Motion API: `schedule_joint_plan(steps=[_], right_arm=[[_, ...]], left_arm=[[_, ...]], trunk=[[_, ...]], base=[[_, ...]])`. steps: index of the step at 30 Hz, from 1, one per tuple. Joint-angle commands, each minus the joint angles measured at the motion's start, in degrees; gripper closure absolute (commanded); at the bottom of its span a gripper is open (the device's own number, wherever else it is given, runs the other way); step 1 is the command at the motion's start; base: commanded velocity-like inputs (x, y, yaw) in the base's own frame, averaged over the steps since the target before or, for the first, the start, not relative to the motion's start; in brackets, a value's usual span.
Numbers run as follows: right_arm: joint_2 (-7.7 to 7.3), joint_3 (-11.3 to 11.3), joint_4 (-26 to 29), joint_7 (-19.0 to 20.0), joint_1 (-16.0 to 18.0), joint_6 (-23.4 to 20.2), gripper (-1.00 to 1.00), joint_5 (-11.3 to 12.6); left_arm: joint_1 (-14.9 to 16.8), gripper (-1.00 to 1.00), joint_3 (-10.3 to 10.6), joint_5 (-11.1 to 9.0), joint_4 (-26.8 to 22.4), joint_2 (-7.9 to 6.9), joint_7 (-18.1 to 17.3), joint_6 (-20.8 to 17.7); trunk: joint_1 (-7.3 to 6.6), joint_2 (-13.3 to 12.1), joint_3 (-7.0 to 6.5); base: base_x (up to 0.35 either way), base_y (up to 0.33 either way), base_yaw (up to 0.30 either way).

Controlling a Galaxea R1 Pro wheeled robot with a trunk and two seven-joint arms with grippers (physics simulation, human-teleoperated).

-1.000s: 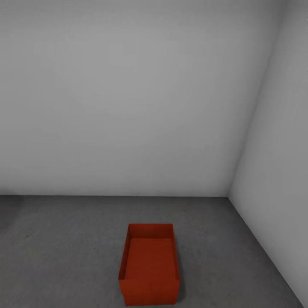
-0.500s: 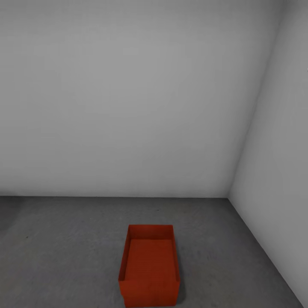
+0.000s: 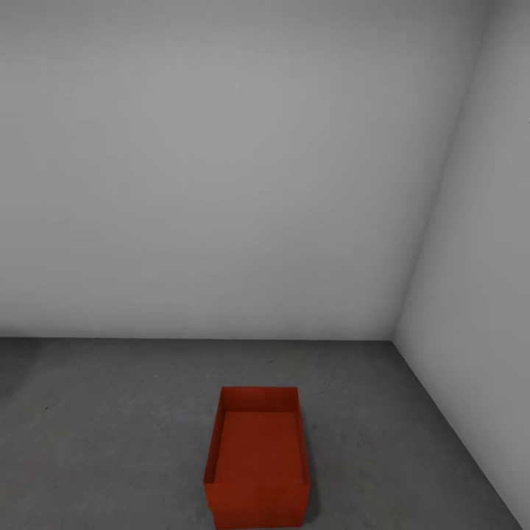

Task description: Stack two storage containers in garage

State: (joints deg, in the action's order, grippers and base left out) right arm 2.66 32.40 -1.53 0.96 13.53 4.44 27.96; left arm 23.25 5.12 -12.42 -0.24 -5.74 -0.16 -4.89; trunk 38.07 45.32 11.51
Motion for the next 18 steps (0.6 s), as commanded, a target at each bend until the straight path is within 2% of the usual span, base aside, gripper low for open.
schedule_joint_plan(steps=[1,9,18], right_arm=[[0.15,0.48,-0.15,0.10,0.06,0.30,-1.00,0.56],[-0.26,0.45,-0.14,0.15,0.07,0.26,-1.00,0.54],[0.20,0.45,-0.14,0.19,0.07,-0.05,-1.00,0.87]], left_arm=[[0.04,-1.00,0.49,-0.56,-0.03,-0.03,-0.02,-0.22],[0.04,-1.00,0.51,-0.51,-0.03,0.01,-0.02,-0.23],[0.04,-1.00,0.51,-0.50,-0.03,-0.04,-0.02,-0.22]], trunk=[[0.01,0.06,0.08],[0.01,0.06,0.08],[0.01,0.06,0.08]], base=[[0.000,0.000,0.000],[0.000,0.000,0.000],[0.000,0.000,0.000]])
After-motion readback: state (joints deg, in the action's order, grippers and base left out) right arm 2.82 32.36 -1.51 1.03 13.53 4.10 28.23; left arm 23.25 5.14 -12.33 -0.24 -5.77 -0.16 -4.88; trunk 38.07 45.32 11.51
